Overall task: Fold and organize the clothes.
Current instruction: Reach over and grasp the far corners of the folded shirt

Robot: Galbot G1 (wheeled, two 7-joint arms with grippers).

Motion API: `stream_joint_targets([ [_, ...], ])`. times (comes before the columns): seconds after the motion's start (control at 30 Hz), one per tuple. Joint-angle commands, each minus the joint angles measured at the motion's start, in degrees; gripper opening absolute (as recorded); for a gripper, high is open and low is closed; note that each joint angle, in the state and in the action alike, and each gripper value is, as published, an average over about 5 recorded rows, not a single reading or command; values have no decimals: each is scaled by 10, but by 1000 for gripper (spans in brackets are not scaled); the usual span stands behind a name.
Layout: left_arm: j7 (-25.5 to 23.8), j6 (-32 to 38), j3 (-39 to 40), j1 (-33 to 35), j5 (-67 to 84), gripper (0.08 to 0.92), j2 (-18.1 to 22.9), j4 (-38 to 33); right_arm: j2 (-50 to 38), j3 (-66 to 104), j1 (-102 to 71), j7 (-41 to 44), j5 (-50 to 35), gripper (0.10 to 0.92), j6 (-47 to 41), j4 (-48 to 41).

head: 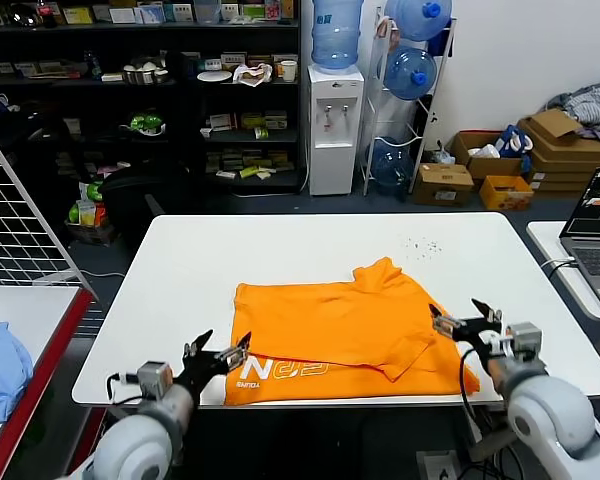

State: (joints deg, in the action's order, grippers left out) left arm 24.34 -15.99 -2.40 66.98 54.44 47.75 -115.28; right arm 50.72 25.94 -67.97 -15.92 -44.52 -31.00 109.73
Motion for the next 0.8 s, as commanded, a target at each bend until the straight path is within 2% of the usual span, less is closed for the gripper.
stream_joint_targets([
  [0.03, -44, -35, 116, -278, 85, 910, 28, 244, 43, -172, 312, -35, -76, 920, -74, -233],
  [0.37, -42, -57, 139, -314, 99, 921, 66, 303, 121, -222, 376, -27, -39, 921, -109, -350],
  [0.8, -48, -55, 156, -314, 75, 921, 84, 317, 127, -225, 364, -13, -24, 921, -114, -359],
])
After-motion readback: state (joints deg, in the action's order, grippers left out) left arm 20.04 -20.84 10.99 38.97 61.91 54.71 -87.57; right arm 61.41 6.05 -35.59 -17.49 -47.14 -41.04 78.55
